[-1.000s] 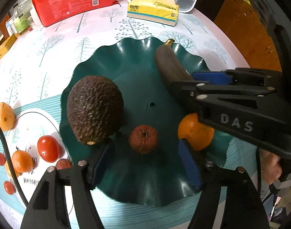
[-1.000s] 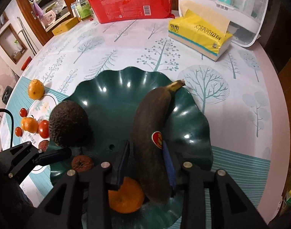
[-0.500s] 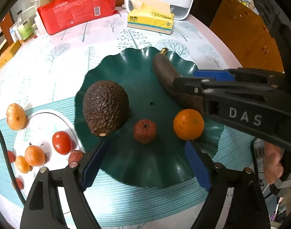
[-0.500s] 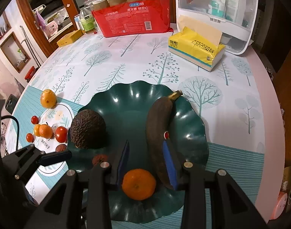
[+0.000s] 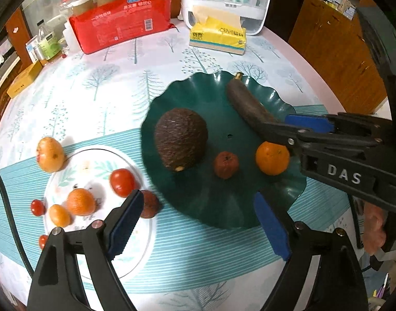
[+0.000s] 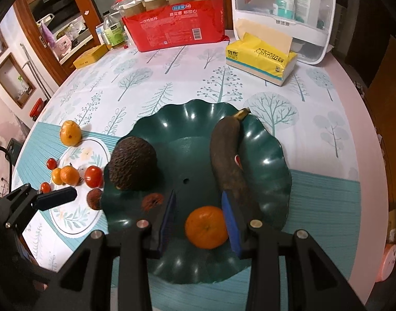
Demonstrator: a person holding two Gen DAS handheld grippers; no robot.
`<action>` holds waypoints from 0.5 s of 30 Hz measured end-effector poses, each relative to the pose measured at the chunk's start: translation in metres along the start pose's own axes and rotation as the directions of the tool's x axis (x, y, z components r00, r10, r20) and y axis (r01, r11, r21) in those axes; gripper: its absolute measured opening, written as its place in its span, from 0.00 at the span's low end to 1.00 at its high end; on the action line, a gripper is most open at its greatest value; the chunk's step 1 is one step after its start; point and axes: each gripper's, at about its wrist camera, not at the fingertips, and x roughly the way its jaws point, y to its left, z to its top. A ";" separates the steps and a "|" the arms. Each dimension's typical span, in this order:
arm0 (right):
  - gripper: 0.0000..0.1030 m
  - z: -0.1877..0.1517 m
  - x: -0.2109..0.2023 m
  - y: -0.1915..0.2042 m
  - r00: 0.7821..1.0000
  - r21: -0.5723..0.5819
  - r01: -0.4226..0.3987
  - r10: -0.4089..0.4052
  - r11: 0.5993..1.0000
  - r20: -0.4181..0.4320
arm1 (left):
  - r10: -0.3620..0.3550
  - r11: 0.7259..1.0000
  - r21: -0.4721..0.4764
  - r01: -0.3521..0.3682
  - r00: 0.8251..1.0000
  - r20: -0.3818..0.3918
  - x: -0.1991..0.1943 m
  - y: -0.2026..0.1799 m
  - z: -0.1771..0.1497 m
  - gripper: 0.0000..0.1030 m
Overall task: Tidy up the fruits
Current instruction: 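Open both tools to release the fruits and withdraw from the plate, then grasp a mandarin with the right tool while the left grasps the yellow stickered fruit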
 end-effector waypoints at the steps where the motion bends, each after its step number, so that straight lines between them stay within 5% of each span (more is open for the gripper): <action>1: 0.36 -0.001 -0.003 0.002 1.000 0.006 0.001 -0.001 1.000 0.004 | 0.001 1.000 0.001 -0.001 1.000 0.007 -0.006 0.005 -0.001 0.83; 15: 0.36 -0.004 -0.049 0.079 0.996 0.066 -0.013 0.007 0.998 0.088 | 0.038 0.998 -0.043 -0.035 0.996 0.078 -0.072 0.110 -0.014 0.83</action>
